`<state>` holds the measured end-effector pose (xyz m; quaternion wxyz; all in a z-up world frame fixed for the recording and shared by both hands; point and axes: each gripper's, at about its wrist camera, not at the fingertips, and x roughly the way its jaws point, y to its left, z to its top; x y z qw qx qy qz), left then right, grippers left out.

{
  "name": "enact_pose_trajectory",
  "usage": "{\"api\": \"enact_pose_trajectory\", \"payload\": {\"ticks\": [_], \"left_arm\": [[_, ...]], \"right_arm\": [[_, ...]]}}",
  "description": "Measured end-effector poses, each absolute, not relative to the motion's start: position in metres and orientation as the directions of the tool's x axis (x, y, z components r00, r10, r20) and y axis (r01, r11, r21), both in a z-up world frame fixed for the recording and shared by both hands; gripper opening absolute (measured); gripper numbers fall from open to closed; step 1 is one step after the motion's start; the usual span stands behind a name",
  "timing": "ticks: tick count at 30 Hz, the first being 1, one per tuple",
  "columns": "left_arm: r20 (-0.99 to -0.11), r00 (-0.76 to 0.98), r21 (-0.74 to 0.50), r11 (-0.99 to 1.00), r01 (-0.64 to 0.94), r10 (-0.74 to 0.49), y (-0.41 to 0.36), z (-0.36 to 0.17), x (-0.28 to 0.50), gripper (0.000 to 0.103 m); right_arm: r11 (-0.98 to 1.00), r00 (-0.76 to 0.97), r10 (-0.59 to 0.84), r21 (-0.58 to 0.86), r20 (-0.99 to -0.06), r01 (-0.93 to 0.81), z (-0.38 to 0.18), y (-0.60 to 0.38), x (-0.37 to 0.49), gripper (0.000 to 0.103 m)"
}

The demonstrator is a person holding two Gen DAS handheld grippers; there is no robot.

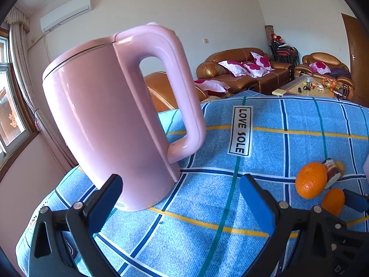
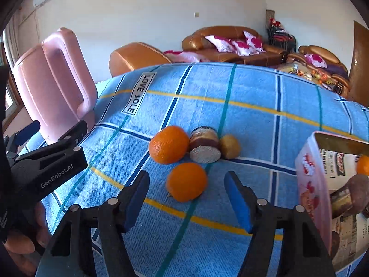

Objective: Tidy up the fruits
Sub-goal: 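Close the right tool around an orange, then lift the orange and carry it over the pink tin with the right tool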

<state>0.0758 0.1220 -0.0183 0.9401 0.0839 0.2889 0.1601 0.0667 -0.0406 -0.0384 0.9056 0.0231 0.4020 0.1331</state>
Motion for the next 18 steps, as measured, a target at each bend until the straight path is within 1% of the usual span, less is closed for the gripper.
{"api": "enact_pose_trajectory", "payload": {"ticks": [2,4,5,6,11,14,18], "left_arm": [[-0.517,0.783,0.249,0.936,-0.248,0.345,0.121,-0.018,0.076,0.103],[-0.521,0.784,0.246,0.939,-0.241,0.338,0.12,-0.02,0.079,0.103],[-0.524,0.785,0.243,0.941,-0.233,0.33,0.119,-0.02,0.079,0.103],[-0.525,0.787,0.243,0.943,-0.227,0.324,0.118,-0.021,0.079,0.103],[-0.521,0.803,0.24,0.952,-0.189,0.291,0.112,-0.021,0.077,0.103],[-0.526,0.818,0.204,0.968,-0.144,0.232,0.11,-0.019,0.074,0.103],[-0.539,0.835,0.137,0.989,-0.046,0.114,0.101,-0.019,0.072,0.103]], "right_arm": [[0.962,0.615,0.267,0.166,-0.742,-0.218,-0.043,-0.038,0.074,0.057],[0.963,0.613,0.264,0.168,-0.745,-0.211,-0.044,-0.037,0.077,0.051],[0.963,0.61,0.265,0.169,-0.747,-0.211,-0.045,-0.037,0.076,0.042],[0.962,0.608,0.268,0.17,-0.747,-0.216,-0.045,-0.038,0.076,0.04],[0.959,0.616,0.274,0.158,-0.739,-0.236,-0.039,-0.044,0.058,0.039],[0.963,0.69,0.264,0.15,-0.673,-0.223,-0.028,-0.06,0.033,0.039],[0.982,0.806,0.182,0.063,-0.564,-0.177,-0.01,-0.084,-0.007,0.039]]}}
